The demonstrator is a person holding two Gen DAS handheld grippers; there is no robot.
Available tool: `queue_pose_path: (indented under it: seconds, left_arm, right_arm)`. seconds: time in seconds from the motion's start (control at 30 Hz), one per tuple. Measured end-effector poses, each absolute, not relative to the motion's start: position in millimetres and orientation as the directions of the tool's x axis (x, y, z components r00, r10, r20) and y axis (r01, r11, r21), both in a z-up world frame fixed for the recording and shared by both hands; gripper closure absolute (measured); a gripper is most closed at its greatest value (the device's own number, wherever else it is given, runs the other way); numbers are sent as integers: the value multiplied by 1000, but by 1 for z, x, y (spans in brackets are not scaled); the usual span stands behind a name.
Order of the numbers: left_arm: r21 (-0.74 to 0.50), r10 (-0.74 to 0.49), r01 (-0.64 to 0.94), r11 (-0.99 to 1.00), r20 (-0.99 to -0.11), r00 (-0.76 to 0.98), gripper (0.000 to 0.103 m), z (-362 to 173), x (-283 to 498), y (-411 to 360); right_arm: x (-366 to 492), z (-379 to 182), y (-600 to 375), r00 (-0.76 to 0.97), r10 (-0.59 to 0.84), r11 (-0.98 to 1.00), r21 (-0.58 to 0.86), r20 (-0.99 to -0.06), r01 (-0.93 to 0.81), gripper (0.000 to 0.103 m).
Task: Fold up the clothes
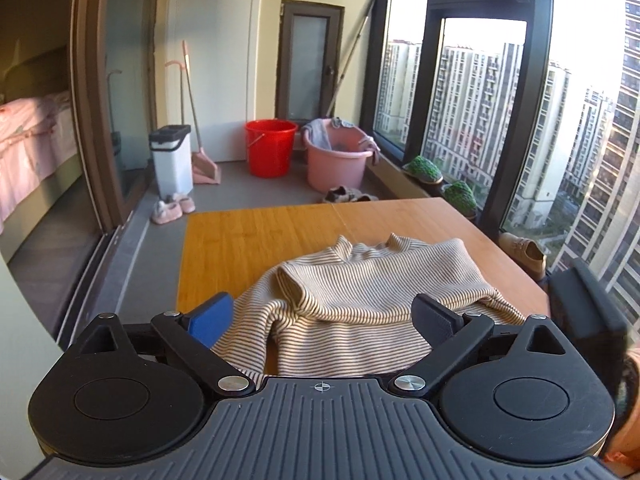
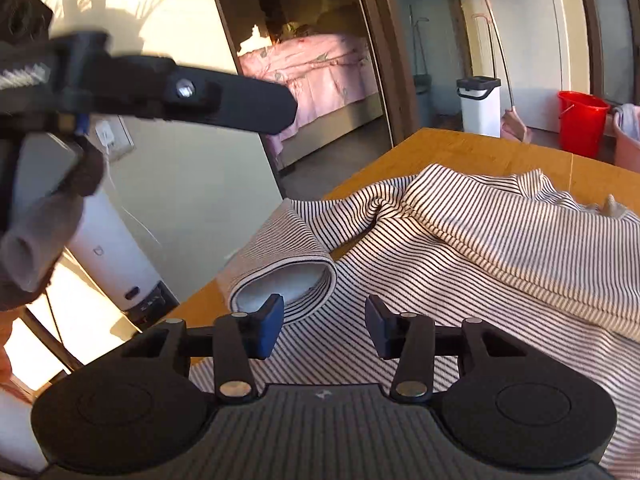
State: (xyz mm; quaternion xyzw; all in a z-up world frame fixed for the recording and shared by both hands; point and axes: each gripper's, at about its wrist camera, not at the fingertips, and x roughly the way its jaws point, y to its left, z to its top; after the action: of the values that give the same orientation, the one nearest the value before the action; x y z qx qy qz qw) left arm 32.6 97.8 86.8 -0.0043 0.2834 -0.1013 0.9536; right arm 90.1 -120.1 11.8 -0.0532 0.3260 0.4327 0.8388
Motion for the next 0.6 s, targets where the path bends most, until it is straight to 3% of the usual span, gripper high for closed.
queue_pose_path:
  seconds: [0.13, 0.17, 0.2, 0.4, 0.6]
  left_arm:
    - [-71, -207, 199, 977, -512, 834, 0, 86, 29, 107]
    - [-76, -207, 196, 978, -510, 835, 0, 86, 29, 110]
    - [-84, -204, 188, 979, -507, 837, 0, 85, 30, 114]
    - [-156, -163, 107, 982, -415, 895, 0, 99, 20, 146]
    - [-147, -229, 179, 973, -490, 841, 0, 83, 33, 125]
  right_arm:
    - [101, 0, -82, 384, 666, 602, 157, -639, -783, 61]
    - [104, 4, -79, 374, 676, 597, 174, -635, -783, 70]
    - [108, 10, -76, 360, 687, 591, 197, -631, -782, 97]
    - [143, 95, -86, 496, 705, 649, 178, -506, -740, 100]
    - [175, 202, -126, 666, 690, 720, 173, -282, -672, 100]
